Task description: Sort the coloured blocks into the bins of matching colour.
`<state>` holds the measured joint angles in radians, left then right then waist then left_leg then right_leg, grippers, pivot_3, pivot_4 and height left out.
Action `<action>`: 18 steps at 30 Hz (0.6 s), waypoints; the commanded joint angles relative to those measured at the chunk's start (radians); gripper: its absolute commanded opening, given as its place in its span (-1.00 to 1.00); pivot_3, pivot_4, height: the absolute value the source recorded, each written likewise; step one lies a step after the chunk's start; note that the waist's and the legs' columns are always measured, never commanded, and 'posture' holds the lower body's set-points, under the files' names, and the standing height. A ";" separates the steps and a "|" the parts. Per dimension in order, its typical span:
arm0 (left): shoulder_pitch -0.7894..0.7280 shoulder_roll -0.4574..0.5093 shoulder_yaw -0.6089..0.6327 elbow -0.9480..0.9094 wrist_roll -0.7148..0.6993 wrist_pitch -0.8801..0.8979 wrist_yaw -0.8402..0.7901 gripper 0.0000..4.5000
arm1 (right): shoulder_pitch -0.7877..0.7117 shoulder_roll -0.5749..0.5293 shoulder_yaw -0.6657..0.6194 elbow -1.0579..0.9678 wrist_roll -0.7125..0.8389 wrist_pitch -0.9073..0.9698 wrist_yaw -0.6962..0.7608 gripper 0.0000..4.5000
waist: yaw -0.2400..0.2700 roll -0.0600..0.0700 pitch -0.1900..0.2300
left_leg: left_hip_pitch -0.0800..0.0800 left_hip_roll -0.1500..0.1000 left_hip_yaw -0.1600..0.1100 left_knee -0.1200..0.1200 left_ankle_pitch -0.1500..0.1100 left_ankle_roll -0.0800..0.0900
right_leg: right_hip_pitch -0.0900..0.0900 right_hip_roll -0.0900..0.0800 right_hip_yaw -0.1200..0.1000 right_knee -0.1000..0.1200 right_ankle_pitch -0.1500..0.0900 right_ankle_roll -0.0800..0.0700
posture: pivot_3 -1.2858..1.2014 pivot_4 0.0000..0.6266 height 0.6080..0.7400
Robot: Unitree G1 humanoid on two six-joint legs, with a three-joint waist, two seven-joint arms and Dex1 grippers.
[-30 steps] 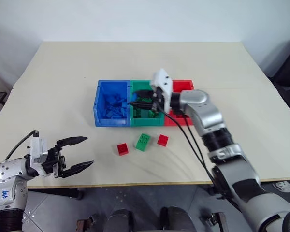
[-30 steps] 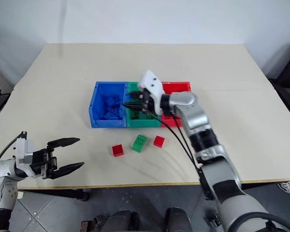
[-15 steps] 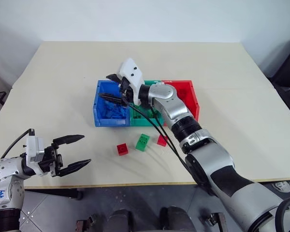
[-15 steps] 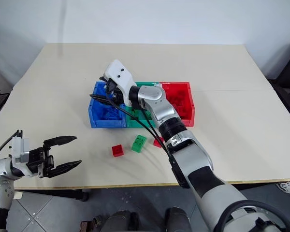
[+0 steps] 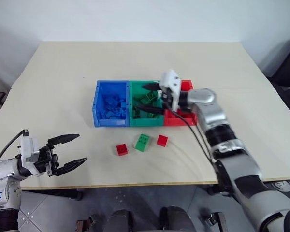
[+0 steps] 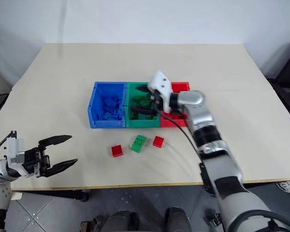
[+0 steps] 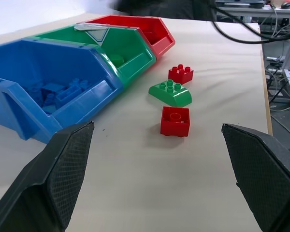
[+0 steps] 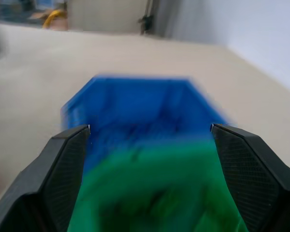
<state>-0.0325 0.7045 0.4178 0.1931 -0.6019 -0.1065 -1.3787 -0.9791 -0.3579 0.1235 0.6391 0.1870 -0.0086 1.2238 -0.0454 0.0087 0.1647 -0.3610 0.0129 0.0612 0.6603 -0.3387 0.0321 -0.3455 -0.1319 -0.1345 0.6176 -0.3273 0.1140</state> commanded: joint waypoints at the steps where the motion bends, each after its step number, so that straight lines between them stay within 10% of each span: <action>1: 0.008 0.011 0.026 0.021 -0.011 -0.020 -0.017 1.00 | 0.098 -0.152 -0.036 -0.145 0.077 0.082 0.181 0.85 | 0.005 0.000 0.000 | 0.000 0.000 0.000 0.000 0.000 0.000 | 0.001 0.000 0.000 -0.003 0.000 0.000 | 0.03 -0.52 1.00; 18: -0.015 -0.018 -0.018 0.008 0.001 -0.026 -0.002 1.00 | 0.499 -0.665 -0.181 -0.196 0.231 -0.014 0.391 0.85 | 0.018 0.001 0.001 | 0.000 0.001 0.006 -0.001 0.000 0.000 | 0.005 0.000 -0.001 -0.018 0.000 0.000 | 0.03 -0.52 1.00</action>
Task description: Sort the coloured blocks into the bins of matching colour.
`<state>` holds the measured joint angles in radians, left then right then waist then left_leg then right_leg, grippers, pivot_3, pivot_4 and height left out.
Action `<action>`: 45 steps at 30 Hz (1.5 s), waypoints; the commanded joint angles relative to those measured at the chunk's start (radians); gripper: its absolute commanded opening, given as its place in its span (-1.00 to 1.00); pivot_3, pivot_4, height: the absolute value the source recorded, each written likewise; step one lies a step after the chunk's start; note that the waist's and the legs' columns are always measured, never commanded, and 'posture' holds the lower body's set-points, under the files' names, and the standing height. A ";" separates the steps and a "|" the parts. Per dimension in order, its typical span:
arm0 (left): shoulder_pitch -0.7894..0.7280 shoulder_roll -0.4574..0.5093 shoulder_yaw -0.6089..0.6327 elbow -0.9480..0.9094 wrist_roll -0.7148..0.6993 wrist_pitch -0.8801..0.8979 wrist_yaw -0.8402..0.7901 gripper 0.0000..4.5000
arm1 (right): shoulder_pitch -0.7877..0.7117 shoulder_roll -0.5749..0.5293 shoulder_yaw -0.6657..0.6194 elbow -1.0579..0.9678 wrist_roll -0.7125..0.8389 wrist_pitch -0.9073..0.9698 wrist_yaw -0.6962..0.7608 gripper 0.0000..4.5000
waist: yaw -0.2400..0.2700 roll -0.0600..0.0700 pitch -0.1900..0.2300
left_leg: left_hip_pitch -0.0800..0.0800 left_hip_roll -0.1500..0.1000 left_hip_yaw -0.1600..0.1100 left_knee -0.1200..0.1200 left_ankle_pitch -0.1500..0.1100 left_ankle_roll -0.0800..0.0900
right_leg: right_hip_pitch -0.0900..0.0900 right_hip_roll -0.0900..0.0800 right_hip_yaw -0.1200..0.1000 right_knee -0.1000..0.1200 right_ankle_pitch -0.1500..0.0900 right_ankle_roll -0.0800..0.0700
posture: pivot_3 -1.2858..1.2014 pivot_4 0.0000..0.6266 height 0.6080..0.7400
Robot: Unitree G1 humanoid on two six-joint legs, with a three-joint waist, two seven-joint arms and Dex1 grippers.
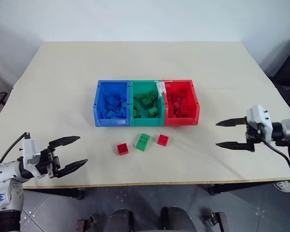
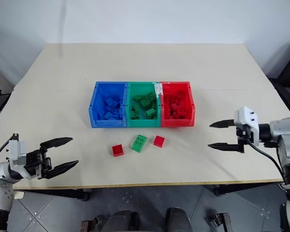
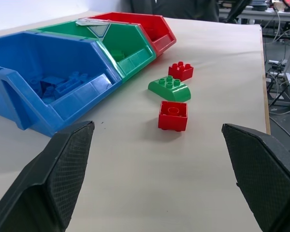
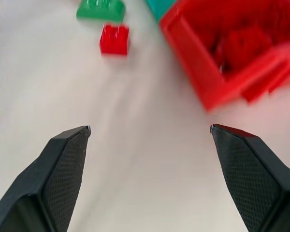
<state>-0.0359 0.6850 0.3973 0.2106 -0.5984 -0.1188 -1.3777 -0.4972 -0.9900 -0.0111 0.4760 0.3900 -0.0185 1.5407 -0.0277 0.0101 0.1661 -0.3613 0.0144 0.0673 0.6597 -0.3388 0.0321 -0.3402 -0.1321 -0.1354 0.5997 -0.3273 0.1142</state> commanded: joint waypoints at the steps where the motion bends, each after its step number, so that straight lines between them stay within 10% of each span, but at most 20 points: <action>1: -0.015 0.003 0.000 -0.008 -0.003 -0.014 -0.004 1.00 | 0.030 -0.036 -0.051 -0.047 0.031 0.000 0.070 0.85 | 0.000 0.000 0.000 | 0.000 0.000 0.000 0.000 0.000 0.000 | 0.000 0.000 0.000 0.000 0.000 0.000 | 0.03 -0.52 1.00; 9: -0.040 0.008 -0.007 0.005 -0.002 -0.016 -0.011 1.00 | 0.111 0.028 -0.022 -0.263 0.019 0.118 -0.069 0.85 | 0.002 0.000 0.000 | 0.000 0.000 0.000 0.000 0.000 0.000 | 0.001 0.000 0.000 -0.002 0.000 0.000 | 0.03 -0.52 1.00; 15: -0.030 0.000 -0.009 -0.024 -0.004 -0.016 -0.002 1.00 | 0.132 0.275 0.083 -0.436 -0.057 0.223 -0.340 0.85 | 0.001 0.000 0.000 | 0.000 0.001 0.000 0.000 0.000 -0.001 | 0.000 0.000 0.000 -0.001 0.000 0.000 | 0.03 -0.52 1.00; 29: 0.043 -0.009 0.003 -0.120 -0.022 0.002 0.049 1.00 | 0.061 0.508 0.182 -0.258 -0.197 0.156 -0.502 0.85 | -0.001 0.000 0.000 | -0.001 0.000 -0.003 0.001 0.000 0.000 | -0.001 0.000 0.001 0.001 0.001 0.001 | 0.03 -0.52 1.00; 38: 0.063 -0.012 0.004 -0.146 -0.025 0.010 0.062 1.00 | 0.057 0.508 0.147 -0.293 -0.169 0.187 -0.502 -0.33 | 0.000 0.000 0.000 | -0.001 0.000 -0.003 0.000 0.000 0.000 | -0.001 0.000 0.001 0.002 0.001 0.001 | 0.03 -0.52 1.00; 45: 0.064 -0.018 -0.001 -0.141 -0.025 0.007 0.063 1.00 | 0.071 0.388 0.026 -0.458 -0.049 0.319 -0.462 -0.35 | 0.001 0.000 0.000 | -0.001 0.000 -0.003 0.000 0.000 0.000 | -0.001 0.000 0.001 0.001 0.001 0.001 | 0.03 -0.52 1.00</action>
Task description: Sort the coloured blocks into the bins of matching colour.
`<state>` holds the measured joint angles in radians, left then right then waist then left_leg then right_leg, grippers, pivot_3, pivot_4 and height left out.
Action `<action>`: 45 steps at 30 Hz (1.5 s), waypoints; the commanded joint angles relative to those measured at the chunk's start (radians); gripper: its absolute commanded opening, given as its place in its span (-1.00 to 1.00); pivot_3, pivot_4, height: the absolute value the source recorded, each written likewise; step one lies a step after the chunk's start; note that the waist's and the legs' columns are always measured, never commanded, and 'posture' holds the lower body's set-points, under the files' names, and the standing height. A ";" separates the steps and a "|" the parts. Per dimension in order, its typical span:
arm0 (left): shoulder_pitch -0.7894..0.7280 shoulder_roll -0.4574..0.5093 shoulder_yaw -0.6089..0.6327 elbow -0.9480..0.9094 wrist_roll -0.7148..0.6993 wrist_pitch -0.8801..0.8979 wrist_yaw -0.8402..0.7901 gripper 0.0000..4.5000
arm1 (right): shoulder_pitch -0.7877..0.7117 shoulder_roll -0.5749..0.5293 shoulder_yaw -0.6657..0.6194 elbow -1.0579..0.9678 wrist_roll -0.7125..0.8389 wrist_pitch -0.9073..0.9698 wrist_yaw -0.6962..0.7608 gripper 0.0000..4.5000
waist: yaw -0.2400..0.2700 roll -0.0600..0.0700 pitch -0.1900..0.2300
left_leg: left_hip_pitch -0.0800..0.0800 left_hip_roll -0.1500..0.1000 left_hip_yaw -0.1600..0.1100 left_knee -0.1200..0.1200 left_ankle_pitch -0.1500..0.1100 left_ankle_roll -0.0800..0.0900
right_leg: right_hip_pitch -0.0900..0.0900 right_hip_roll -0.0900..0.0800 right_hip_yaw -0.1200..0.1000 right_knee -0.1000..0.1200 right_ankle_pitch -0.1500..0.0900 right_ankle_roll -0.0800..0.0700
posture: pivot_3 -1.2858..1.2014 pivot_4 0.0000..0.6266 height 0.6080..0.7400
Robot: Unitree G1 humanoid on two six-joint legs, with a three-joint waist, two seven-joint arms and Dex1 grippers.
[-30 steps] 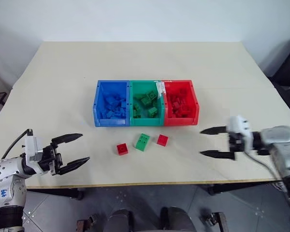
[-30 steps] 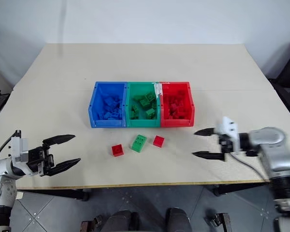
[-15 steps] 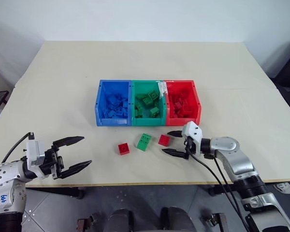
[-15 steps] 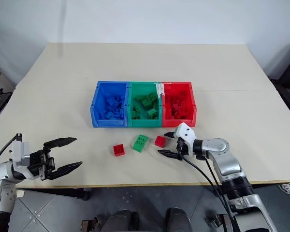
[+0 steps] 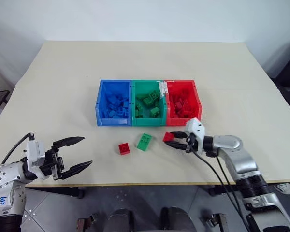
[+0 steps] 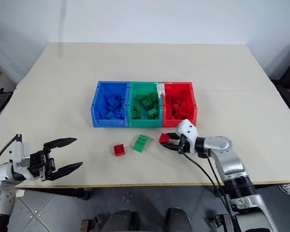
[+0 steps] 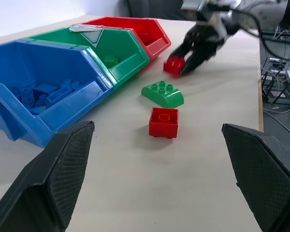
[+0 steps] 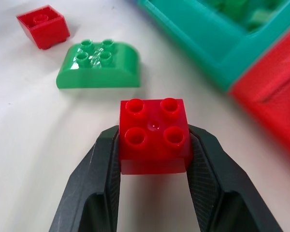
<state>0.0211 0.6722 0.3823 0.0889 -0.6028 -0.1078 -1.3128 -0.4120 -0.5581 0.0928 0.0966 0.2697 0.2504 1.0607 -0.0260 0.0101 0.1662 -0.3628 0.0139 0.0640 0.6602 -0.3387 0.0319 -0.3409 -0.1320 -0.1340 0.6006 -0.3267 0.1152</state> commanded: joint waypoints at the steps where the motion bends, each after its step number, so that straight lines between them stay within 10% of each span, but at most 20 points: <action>1: 0.005 -0.005 0.013 -0.017 -0.020 -0.004 -0.002 1.00 | -0.023 -0.056 -0.097 -0.090 0.091 0.070 0.020 -0.35 | -0.001 0.000 0.000 | 0.000 0.000 0.000 0.000 0.000 0.000 | 0.000 0.000 0.000 0.000 0.000 0.000 | 0.03 -0.52 1.00; 8: -0.037 -0.011 -0.012 0.015 -0.010 -0.004 -0.009 1.00 | -0.269 -0.044 -0.163 0.130 0.063 0.031 -0.073 -0.35 | -0.004 0.001 0.000 | 0.000 0.001 0.001 0.000 0.000 0.000 | -0.001 0.000 0.000 0.000 0.000 0.000 | 0.03 -0.52 1.00; 17: -0.054 -0.025 -0.025 0.018 -0.008 -0.010 -0.009 1.00 | -0.419 -0.005 -0.120 0.392 -0.048 -0.147 -0.101 0.98 | -0.002 0.000 0.000 | -0.002 -0.001 0.001 0.000 0.001 0.001 | -0.002 0.000 -0.001 0.001 0.000 0.000 | 0.03 -0.52 1.00; 35: -0.035 -0.018 -0.001 0.033 -0.012 -0.021 -0.011 1.00 | -0.075 -0.386 -0.190 0.212 0.141 -0.214 0.533 0.98 | 0.000 0.000 0.000 | -0.004 0.000 0.001 0.001 0.001 0.001 | 0.001 0.001 -0.001 -0.007 0.001 0.001 | 0.03 -0.52 1.00; 45: -0.014 -0.010 0.025 0.042 -0.013 -0.024 -0.025 1.00 | 0.008 -0.638 -0.067 0.330 0.303 -0.344 0.554 0.98 | 0.001 0.000 0.000 | -0.004 0.000 0.002 0.003 0.001 0.001 | 0.002 0.001 -0.002 -0.009 0.001 0.001 | 0.03 -0.52 1.00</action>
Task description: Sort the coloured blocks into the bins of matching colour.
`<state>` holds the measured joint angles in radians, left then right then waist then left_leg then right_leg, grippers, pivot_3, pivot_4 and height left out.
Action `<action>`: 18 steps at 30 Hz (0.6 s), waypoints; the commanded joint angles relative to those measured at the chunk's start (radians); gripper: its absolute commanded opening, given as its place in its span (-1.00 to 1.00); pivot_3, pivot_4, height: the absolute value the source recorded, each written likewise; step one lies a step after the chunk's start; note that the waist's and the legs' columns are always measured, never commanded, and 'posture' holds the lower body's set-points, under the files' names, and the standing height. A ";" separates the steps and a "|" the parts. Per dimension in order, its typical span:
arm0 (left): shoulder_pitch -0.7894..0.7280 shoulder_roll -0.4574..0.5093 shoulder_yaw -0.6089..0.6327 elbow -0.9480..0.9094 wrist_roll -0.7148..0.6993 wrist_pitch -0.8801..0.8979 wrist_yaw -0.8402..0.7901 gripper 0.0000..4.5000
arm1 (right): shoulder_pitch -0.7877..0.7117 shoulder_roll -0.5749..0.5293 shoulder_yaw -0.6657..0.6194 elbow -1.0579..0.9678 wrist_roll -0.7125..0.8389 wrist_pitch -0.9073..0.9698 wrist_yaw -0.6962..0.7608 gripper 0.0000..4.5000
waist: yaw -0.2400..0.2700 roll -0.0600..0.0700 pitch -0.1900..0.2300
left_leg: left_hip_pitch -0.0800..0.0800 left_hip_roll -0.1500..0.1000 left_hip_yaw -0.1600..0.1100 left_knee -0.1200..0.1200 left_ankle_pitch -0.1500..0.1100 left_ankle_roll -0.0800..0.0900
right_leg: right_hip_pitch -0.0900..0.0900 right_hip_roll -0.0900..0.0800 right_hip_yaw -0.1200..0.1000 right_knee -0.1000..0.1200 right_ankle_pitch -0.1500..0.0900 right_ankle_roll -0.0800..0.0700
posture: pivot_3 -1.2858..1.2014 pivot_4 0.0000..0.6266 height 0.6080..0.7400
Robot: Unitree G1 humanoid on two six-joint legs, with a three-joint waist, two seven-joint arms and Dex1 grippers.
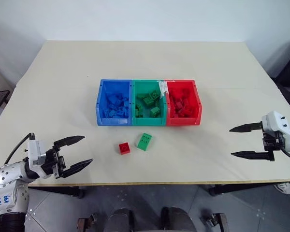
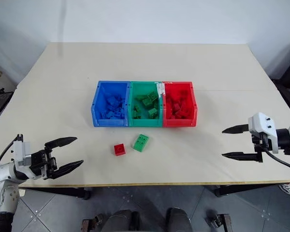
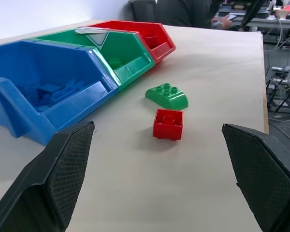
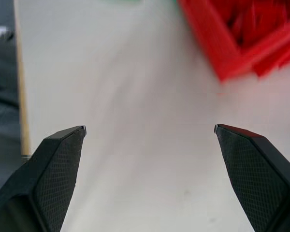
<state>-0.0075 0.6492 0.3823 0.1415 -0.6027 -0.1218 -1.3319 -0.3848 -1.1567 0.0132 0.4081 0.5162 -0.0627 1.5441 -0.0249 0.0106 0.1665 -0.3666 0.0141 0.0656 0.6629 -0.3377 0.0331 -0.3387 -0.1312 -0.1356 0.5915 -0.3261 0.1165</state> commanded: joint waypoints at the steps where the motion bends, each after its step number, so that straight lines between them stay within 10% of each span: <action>1: 0.021 0.012 0.026 -0.017 -0.013 -0.008 -0.002 1.00 | -0.028 -0.038 0.022 0.026 0.061 -0.039 0.070 0.98 | -0.001 0.000 0.000 | 0.000 0.000 0.000 0.000 0.000 0.000 | 0.000 0.000 0.000 0.000 0.000 0.000 | 0.03 -0.52 1.00; 18: 0.027 -0.067 -0.220 -0.431 0.188 0.190 0.400 1.00 | -0.092 0.144 -0.002 -0.082 0.066 0.069 0.068 0.98 | 0.031 0.001 0.000 | -0.001 0.000 -0.002 0.001 0.000 0.000 | 0.001 -0.001 0.001 -0.001 0.001 0.002 | 0.03 -0.52 1.00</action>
<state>0.0501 0.5909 0.1987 -0.2042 -0.4377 0.0338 -0.9895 -0.4602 -1.0161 0.0424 0.3445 0.5778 -0.0026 1.5462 0.0062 0.0111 0.1669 -0.3680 0.0134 0.0639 0.6642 -0.3376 0.0337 -0.3379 -0.1320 -0.1342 0.5902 -0.3251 0.1182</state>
